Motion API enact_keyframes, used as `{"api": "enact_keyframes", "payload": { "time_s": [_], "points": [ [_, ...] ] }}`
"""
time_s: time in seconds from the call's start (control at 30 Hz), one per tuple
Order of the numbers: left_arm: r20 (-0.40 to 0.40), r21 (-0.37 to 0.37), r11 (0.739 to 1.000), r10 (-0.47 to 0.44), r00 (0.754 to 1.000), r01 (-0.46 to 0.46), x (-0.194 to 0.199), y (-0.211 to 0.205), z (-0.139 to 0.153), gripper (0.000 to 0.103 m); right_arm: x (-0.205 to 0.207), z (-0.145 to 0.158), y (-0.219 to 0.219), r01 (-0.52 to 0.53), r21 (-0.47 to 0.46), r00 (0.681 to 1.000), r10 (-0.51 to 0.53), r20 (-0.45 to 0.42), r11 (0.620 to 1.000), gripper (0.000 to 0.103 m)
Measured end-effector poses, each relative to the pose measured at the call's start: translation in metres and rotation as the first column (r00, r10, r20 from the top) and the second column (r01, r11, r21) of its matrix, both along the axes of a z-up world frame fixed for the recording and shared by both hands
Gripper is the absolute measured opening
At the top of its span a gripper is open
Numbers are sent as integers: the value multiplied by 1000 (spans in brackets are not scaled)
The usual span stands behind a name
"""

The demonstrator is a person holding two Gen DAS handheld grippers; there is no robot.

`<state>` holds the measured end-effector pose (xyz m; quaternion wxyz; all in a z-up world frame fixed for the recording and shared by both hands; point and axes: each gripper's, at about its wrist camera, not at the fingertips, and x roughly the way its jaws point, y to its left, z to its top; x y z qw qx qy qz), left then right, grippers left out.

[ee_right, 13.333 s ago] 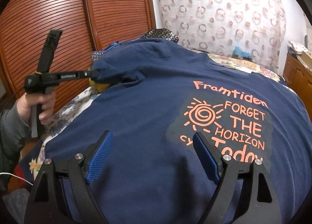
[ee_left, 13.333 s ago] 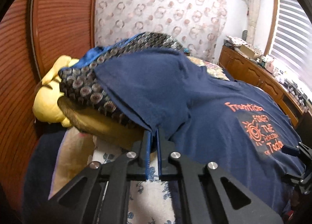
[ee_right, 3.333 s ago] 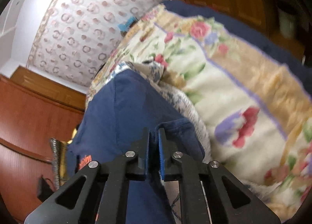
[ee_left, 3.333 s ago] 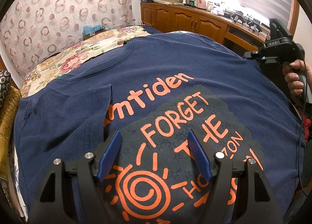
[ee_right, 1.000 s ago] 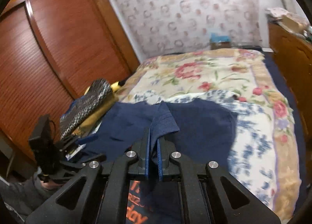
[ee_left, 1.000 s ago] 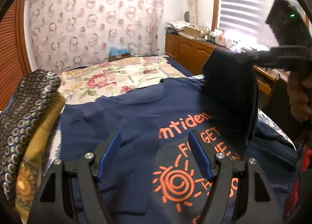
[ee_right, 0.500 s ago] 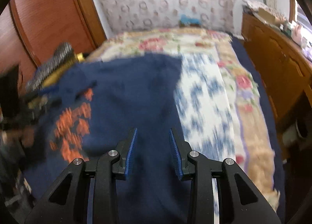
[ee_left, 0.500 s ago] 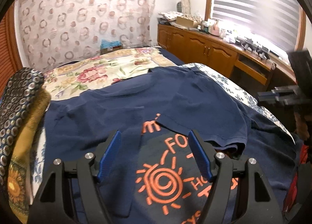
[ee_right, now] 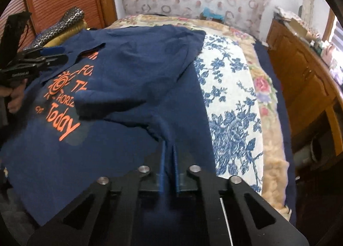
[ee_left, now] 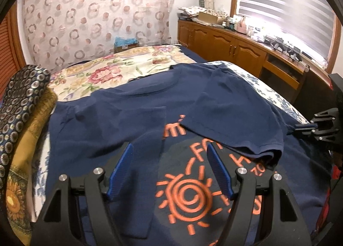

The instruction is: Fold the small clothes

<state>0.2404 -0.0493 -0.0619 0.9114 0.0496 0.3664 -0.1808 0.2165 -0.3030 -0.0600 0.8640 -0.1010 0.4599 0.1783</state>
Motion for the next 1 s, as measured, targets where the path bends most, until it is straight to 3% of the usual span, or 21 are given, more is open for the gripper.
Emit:
{"api": "enact_keyframes", "payload": {
  "time_s": [0.37,0.47,0.67,0.87,1.0],
  "points": [
    [65,38,986,158,985,-161,15,83,23,72,-11,21,-32,68,74,997,-70,23,995,1],
    [56,43,980,192,980,-195,22,101,21,72,0,33,-25,57,104,996,-63,62,993,11],
    [23,72,967,244,969,-245,45,116,10,72,48,47,-2,12,126,991,-28,129,992,45],
    [-24,62,965,257,966,-256,71,123,-1,71,112,35,19,-20,116,994,8,108,993,47],
    [-65,61,964,261,963,-258,86,124,-9,63,153,21,27,-9,115,997,1,73,993,47]
  ]
}}
